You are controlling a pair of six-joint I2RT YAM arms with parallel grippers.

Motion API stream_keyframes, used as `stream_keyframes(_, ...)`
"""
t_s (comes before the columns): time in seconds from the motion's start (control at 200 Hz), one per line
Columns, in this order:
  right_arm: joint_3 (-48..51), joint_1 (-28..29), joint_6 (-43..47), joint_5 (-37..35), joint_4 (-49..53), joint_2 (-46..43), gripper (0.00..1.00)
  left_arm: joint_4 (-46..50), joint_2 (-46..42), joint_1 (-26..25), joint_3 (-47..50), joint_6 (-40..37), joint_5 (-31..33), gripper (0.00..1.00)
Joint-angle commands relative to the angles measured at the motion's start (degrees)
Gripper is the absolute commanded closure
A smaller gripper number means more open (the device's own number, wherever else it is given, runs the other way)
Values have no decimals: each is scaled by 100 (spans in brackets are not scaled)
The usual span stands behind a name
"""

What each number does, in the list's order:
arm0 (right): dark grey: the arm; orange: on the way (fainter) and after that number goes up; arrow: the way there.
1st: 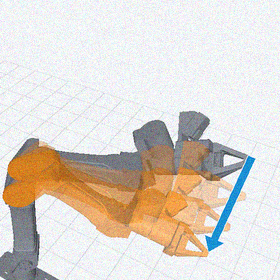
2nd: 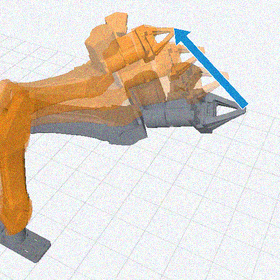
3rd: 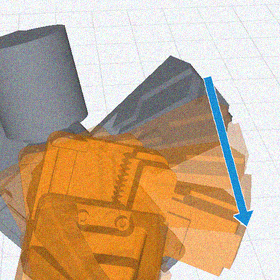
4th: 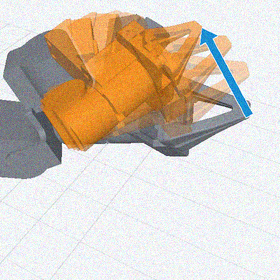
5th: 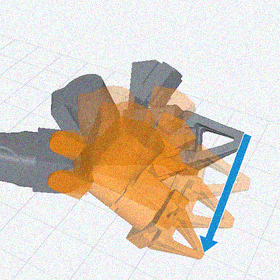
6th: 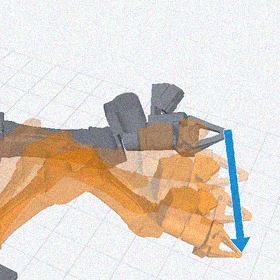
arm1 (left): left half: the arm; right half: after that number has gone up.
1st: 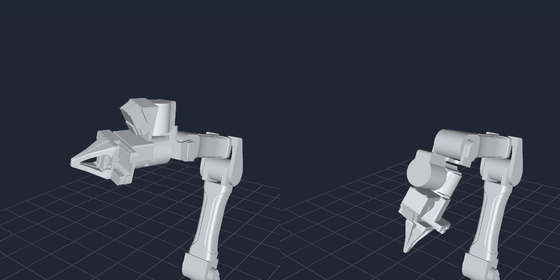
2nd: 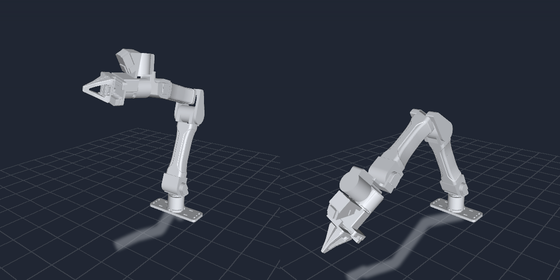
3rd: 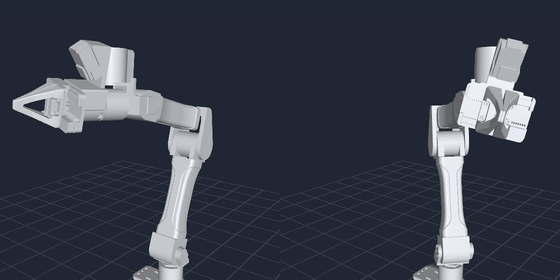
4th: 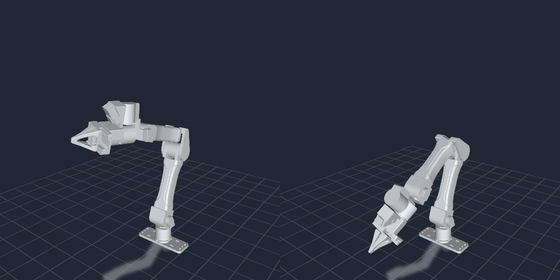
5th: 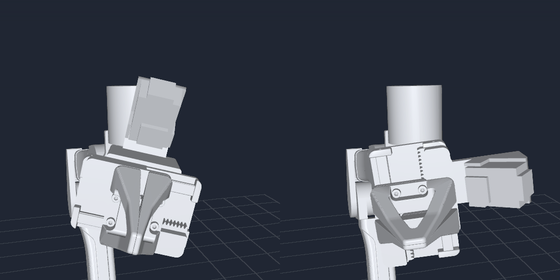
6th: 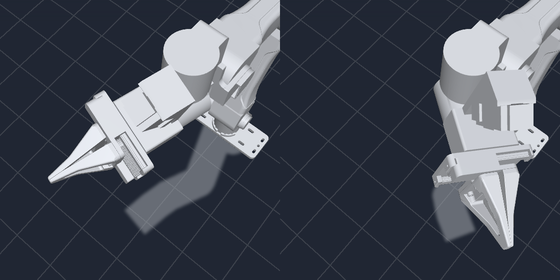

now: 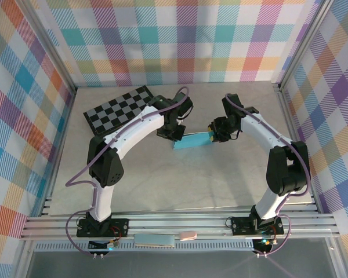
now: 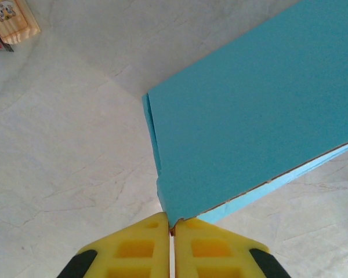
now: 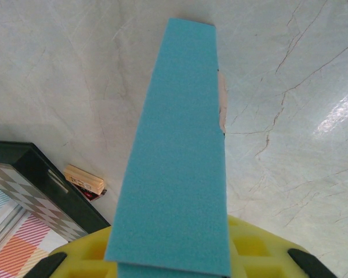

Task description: Fold the paper box

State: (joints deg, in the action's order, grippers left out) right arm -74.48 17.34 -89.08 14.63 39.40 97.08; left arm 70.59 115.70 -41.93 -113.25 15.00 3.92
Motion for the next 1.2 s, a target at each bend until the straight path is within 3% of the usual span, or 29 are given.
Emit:
stream_keyframes(0.0,8,53,-119,81,332,224,81,336,114,-52,-243,393,-395,93)
stream_keyframes(0.245,3,73,-119,84,332,256,81,619,291,-51,-588,1075,-644,100)
stream_keyframes(0.67,-99,72,-1,120,327,392,80,1403,701,188,-1445,1743,-1181,100)
stream_keyframes(0.955,-129,81,111,106,399,430,79,958,609,496,-1243,2314,-1964,100)
stream_keyframes(1.195,-240,75,228,170,489,506,78,818,591,587,-1094,2439,-2232,100)
